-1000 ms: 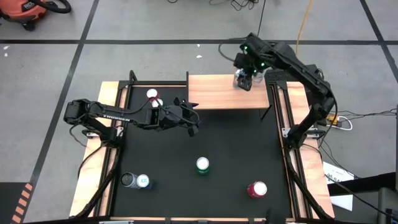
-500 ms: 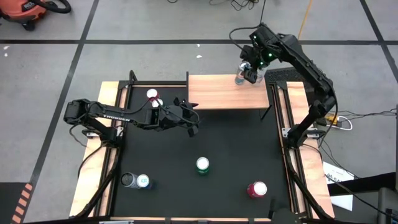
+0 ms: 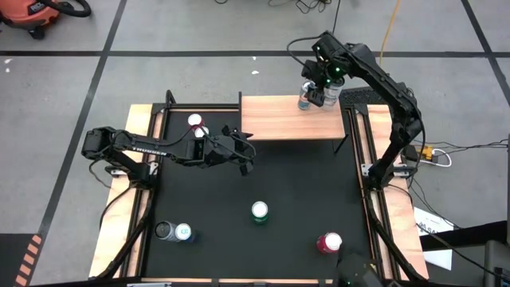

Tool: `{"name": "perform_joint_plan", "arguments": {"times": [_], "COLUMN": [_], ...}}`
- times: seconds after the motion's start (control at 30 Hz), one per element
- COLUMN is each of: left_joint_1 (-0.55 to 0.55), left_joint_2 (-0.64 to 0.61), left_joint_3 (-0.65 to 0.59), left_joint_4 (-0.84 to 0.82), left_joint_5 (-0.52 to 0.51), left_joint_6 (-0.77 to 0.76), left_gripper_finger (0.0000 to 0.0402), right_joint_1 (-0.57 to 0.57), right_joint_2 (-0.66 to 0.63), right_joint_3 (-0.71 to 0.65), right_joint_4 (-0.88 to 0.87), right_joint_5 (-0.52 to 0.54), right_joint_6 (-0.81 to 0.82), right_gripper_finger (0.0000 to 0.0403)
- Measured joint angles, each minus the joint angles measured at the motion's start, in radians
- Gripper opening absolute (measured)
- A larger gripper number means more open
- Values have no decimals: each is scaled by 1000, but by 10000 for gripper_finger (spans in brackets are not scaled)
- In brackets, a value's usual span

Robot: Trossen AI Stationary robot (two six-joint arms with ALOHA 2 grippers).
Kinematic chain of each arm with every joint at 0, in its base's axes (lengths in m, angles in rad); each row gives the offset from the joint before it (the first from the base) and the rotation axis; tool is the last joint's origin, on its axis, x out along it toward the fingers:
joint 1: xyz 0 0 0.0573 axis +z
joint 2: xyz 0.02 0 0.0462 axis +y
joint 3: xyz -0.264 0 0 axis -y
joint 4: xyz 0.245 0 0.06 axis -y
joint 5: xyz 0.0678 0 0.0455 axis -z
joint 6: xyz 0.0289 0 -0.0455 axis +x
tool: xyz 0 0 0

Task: Place canned beverage on shelf
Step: Put the top blue soda can on the shelf, then put the bottom green soda can on the shelf

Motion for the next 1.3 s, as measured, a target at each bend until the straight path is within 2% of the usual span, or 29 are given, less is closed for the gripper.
{"name": "perform_joint_plan", "arguments": {"times": [0.4, 0.8, 1.0, 1.3], "left_joint_1": [0, -1, -1, -1], "left_joint_2": [0, 0, 0, 0], "left_joint_3": [0, 0, 0, 0], "left_joint_4": [-5, -5, -5, -5], "left_joint_5": [0, 0, 0, 0], "left_joint_6": [0, 0, 0, -2], "left_gripper_finger": [335, 335, 335, 335], "right_joint_1": [-50, -50, -50, -49], "right_joint_2": [3, 3, -7, -71], "right_joint_3": [1, 1, 1, 73], "right_joint_4": [-10, 19, 21, 16], "right_joint_5": [-75, -74, -71, -79], "right_joint_6": [-55, -44, -42, -10], "right_gripper_finger": [235, 307, 310, 311]}}
